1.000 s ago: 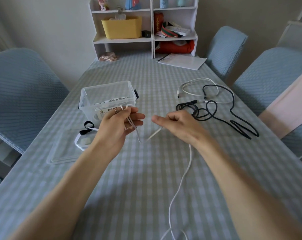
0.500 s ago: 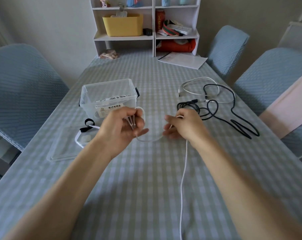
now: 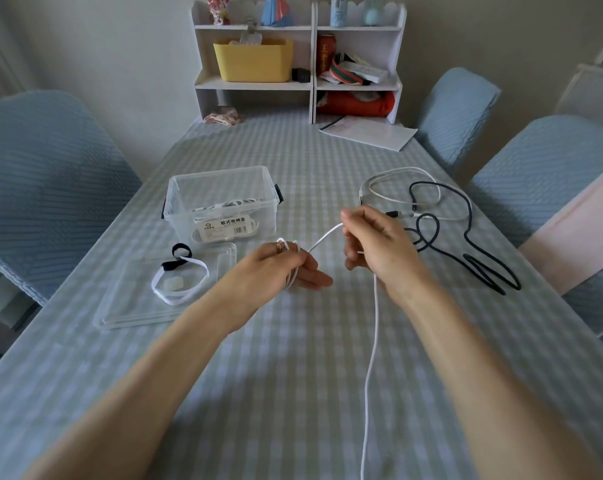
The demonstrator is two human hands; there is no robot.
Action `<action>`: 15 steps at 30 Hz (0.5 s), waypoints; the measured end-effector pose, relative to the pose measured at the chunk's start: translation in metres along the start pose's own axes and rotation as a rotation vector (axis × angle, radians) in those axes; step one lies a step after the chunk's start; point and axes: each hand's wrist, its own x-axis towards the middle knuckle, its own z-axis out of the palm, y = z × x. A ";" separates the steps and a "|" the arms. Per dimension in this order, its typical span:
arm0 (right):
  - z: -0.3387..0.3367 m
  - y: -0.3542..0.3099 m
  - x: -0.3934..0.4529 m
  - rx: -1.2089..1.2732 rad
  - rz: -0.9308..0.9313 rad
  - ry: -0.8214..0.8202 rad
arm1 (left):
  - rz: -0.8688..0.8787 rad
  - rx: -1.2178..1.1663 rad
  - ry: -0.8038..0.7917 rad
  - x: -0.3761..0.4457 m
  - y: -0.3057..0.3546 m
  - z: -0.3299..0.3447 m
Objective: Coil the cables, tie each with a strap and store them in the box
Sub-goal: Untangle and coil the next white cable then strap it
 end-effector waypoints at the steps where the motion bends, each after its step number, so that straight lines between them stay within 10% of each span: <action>1: -0.001 0.000 0.000 -0.010 0.004 0.011 | 0.006 -0.018 0.010 0.000 0.001 0.000; 15: -0.018 0.027 0.016 -0.132 0.248 0.242 | 0.248 -0.024 0.470 -0.008 0.009 -0.004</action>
